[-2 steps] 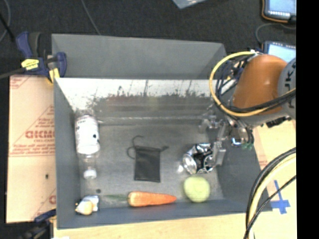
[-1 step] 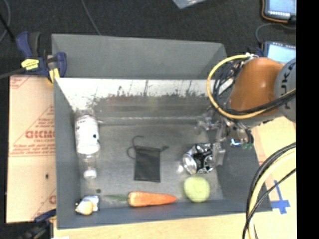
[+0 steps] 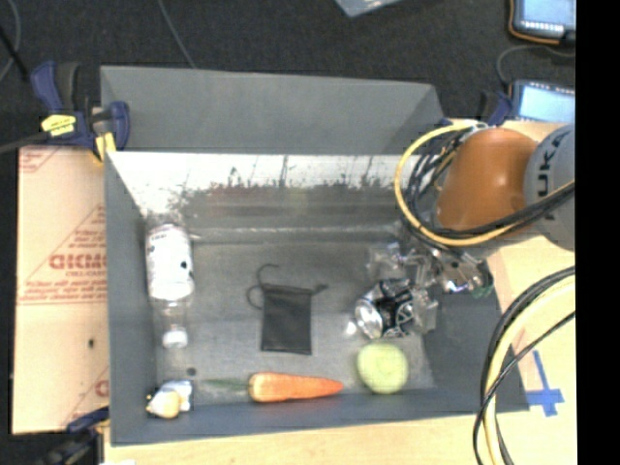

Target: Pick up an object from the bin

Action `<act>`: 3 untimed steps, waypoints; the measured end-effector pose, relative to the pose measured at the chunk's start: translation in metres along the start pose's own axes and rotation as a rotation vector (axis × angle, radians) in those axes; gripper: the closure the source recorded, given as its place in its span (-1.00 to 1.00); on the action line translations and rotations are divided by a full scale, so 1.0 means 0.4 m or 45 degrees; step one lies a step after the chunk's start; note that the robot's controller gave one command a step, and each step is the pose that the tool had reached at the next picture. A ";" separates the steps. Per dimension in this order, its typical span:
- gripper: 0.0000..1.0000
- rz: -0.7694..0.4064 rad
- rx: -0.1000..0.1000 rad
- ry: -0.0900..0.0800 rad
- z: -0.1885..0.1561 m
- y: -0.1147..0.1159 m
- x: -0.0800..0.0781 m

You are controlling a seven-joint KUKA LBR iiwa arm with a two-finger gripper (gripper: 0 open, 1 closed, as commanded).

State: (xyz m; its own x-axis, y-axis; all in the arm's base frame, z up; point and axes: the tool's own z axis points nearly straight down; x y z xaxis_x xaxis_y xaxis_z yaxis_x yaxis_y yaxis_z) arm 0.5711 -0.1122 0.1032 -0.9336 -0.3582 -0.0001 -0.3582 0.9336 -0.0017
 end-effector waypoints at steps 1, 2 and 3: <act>1.00 0.318 0.010 -0.023 0.017 -0.033 -0.023; 1.00 0.315 0.010 -0.023 0.017 -0.033 -0.023; 1.00 0.315 0.011 -0.023 0.017 -0.033 -0.023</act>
Offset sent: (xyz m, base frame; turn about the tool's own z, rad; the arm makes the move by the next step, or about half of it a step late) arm 0.0000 0.0000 0.0000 0.0000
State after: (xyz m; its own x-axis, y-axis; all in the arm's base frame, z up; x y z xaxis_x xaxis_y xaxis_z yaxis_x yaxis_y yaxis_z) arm 0.5844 -0.1211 0.0963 -0.9927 -0.1191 -0.0196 -0.1190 0.9929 -0.0076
